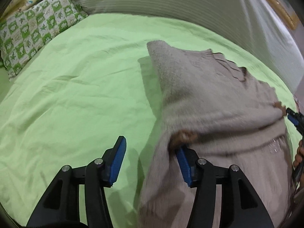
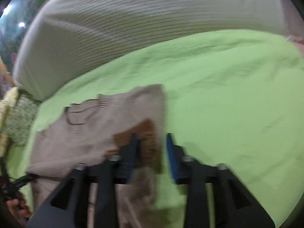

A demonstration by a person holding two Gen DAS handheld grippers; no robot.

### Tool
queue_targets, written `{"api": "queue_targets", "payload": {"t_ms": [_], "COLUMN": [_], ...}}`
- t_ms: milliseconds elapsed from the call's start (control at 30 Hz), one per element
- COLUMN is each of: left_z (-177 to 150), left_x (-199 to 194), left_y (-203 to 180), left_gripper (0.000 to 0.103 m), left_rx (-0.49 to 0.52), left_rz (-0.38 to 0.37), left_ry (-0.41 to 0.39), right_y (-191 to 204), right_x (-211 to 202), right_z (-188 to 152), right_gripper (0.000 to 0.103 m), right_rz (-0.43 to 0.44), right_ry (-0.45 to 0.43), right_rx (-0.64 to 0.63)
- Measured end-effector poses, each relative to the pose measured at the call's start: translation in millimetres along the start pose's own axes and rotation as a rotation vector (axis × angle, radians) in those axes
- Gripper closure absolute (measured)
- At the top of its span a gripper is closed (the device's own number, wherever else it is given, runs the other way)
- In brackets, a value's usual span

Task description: Fold small clothes

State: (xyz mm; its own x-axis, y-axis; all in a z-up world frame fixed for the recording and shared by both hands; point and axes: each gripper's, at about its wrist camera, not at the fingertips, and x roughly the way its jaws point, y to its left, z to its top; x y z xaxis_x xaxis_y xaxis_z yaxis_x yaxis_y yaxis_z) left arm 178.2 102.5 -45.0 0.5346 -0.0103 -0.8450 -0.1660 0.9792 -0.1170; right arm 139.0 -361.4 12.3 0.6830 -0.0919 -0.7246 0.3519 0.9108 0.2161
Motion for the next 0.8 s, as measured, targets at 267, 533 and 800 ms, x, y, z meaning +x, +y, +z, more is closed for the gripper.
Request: {"api": "queue_targets", "payload": {"t_ms": [267, 533, 800], "left_z": [24, 30, -3], "left_x": [-56, 5, 29], "left_y": [-18, -58, -24], "left_gripper": [0.047, 0.046, 0.037], "left_rx": [-0.004, 0.076, 0.046], "left_rz": [-0.09, -0.127, -0.001], "left_ry": [-0.128, 0.001, 0.054], "right_y": [7, 41, 57], "right_x": [-28, 25, -44], "right_z": [15, 9, 54], "right_gripper": [0.049, 0.085, 0.093], "right_rz": [0.047, 0.075, 0.316], "right_ry": [-0.051, 0.132, -0.143], "right_rx": [-0.027, -0.147, -0.158]}}
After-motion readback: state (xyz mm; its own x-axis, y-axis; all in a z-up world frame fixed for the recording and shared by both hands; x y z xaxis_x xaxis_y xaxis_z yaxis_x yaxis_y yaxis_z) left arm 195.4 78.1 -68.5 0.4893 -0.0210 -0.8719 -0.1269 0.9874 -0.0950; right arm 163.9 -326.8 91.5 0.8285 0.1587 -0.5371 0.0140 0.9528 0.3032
